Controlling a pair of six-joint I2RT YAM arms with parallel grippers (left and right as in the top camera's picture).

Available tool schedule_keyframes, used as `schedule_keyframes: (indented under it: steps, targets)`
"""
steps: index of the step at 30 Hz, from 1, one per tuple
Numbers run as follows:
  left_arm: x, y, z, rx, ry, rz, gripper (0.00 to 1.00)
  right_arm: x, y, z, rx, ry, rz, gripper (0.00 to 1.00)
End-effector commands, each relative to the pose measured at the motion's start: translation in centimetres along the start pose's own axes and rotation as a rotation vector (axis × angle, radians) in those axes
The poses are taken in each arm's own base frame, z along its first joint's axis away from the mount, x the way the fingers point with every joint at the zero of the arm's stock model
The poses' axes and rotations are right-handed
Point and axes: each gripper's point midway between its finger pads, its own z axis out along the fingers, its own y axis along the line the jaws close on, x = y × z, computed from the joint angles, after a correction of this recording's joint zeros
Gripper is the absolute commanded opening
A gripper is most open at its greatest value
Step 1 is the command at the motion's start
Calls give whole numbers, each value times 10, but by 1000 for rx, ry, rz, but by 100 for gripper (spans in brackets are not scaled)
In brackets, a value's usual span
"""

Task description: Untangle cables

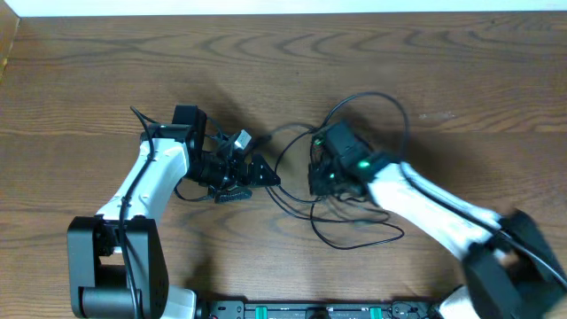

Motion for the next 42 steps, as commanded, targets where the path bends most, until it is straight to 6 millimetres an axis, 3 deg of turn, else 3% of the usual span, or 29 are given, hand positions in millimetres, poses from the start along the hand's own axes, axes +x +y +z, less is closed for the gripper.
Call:
schedule_keyframes:
  steps: [1, 4, 5, 9, 13, 16, 19, 22, 23, 26, 32, 38, 42]
  targets:
    - [1, 2, -1, -10, 0, 20, 100, -37, 33, -70, -148, -176, -83, 1]
    - [1, 2, -1, -10, 0, 20, 100, -51, 44, -125, -236, -302, -123, 1]
    - [1, 2, -1, -10, 0, 20, 100, -54, 48, -153, -287, -359, -141, 1]
    - [1, 2, -1, -10, 0, 17, 100, -58, 49, -217, -368, -506, -153, 1]
    - [1, 2, -1, -10, 0, 17, 100, -59, 39, -263, -377, -641, -153, 1]
    - [1, 2, -1, -10, 0, 17, 100, -61, 35, -293, -327, -768, -282, 1]
    - [1, 2, -1, -10, 0, 17, 100, -64, 29, -305, -243, -843, -384, 1]
    - [1, 2, -1, -10, -1, 17, 100, -73, 12, -304, -101, -875, -436, 1]
    - [1, 2, -1, -10, -1, 18, 100, -81, -5, -299, 6, -878, -426, 1]
    - [1, 2, -1, -10, 0, 17, 100, -96, -31, -291, 151, -876, -379, 1]
    - [1, 2, -1, -10, 0, 17, 100, -131, -82, -279, 321, -883, -264, 1]
    - [1, 4, -1, -22, -1, 18, 100, -163, -143, -290, 437, -927, -148, 1]
    - [0, 29, -3, -170, -4, 18, 100, -176, -189, -303, 517, -936, -63, 1]
